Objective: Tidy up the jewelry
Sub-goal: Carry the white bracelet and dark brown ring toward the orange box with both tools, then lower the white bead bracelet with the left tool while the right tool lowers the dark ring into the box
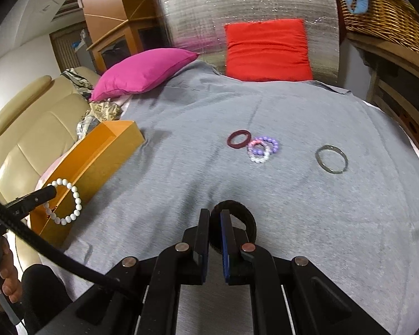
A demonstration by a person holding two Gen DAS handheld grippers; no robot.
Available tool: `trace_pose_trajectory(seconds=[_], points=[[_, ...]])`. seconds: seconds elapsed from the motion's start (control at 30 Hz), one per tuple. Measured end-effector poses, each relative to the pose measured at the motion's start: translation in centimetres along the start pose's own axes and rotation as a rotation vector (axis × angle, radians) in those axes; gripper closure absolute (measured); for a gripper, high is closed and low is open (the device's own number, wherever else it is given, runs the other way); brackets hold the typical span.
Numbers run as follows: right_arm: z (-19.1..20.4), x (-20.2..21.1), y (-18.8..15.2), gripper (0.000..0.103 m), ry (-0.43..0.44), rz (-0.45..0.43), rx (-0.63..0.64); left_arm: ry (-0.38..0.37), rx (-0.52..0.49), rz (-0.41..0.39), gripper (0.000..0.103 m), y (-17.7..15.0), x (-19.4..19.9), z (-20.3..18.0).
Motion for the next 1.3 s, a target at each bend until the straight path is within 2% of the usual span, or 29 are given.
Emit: trace_pose_trajectory(seconds=[0.73,1.07,1.3], points=[[7.2,-2.3,2.4,0.095,0.111,-0.014,0.071,0.08,0.057,-0.035,0.094,1.9,1.3,5.5],[14.5,-4.6,5.6,0.095,0.217,-0.043,0.143,0.166,0.12,-0.067,0.094,3.5,1.2,10.7],[21.1,-7.5,7.4,0.095,0.308,-0.046,0.186,0.222,0.138,-0.042,0.094,3.6,-0.6,13.8]])
Point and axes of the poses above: each gripper's, at about its wrist camera, not at the fingertips, and x roughly against the way its jaws point, z to its left, y to its top, the point moved 7 cm from there along -x, roughly the way its jaws point, and after that the axes turned 13 degrees about -z, right-handed, at the moved point
